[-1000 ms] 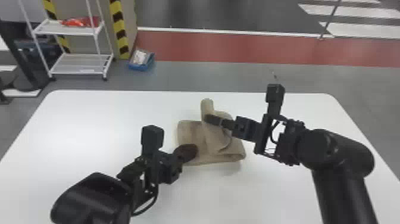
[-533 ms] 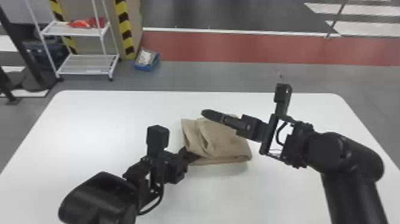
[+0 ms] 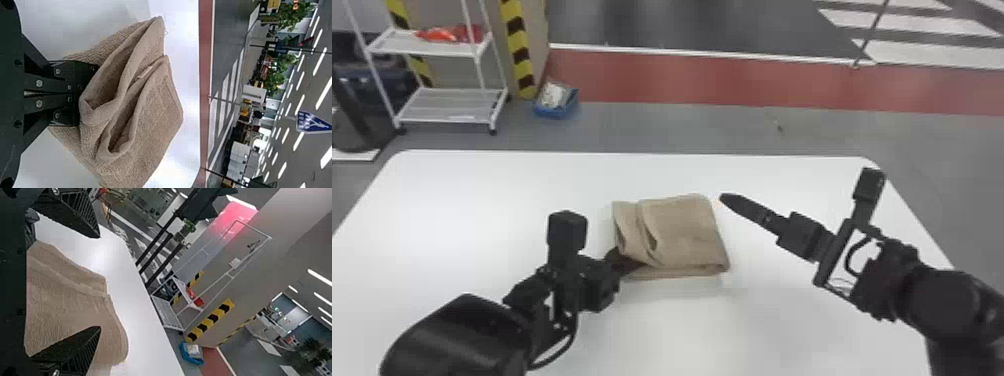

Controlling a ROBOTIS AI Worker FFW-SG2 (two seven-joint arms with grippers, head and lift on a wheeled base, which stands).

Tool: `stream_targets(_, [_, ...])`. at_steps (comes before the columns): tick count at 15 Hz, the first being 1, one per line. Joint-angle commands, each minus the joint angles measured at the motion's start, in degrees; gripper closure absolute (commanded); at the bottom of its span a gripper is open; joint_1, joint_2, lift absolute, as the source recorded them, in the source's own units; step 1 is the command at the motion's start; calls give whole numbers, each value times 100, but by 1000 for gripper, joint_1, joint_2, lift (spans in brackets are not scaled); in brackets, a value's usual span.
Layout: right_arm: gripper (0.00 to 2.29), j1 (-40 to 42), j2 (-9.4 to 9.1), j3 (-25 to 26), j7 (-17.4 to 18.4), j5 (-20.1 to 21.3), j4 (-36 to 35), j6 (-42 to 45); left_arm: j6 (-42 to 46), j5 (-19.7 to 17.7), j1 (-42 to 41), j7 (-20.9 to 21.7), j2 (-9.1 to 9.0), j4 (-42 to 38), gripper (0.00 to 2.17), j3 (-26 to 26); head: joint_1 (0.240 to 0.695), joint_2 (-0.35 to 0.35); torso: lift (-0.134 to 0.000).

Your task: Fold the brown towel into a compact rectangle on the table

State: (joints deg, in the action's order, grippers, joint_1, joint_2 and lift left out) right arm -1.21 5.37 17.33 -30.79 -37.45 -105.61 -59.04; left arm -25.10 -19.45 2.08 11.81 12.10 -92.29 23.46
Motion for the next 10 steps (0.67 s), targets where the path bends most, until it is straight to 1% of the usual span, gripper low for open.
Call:
stream_targets(1, [49, 271, 254, 402, -33, 62, -91, 19, -18, -24, -111, -39, 91, -369, 1733, -61, 695, -163, -124])
stream_targets(2, [49, 420, 368, 508, -120, 133, -91, 54, -18, -24, -182, -47, 135, -518, 1733, -149, 695, -181, -124])
stream_targets(3, [49, 543, 421, 587, -182, 194, -126, 177, -18, -32, -226, -56, 196, -633, 1730, -193, 695, -211, -124])
stream_targets(5, [49, 754, 544, 780, -226, 335, -197, 230, -141, -32, -393, -91, 293, -1010, 1723, -395, 695, -234, -124])
stream_targets(6, [49, 798, 571, 798, -217, 396, -197, 160, -141, -15, -516, -153, 398, -1177, 1723, -562, 695, -242, -124])
stream_targets(7, [49, 886, 579, 886, -226, 414, -232, 142, -123, -15, -560, -162, 442, -1283, 1723, -667, 695, -249, -124])
stream_targets(8, [49, 974, 579, 877, -270, 440, -302, 160, -123, 3, -639, -188, 504, -1388, 1723, -896, 695, -250, -124])
stream_targets(9, [49, 1053, 579, 851, -305, 493, -408, 160, -105, -15, -691, -206, 556, -1432, 1723, -1116, 695, -247, -124])
stream_targets(10, [49, 1141, 579, 798, -296, 616, -548, 89, -88, -24, -709, -329, 592, -1432, 1723, -1291, 695, -224, -124])
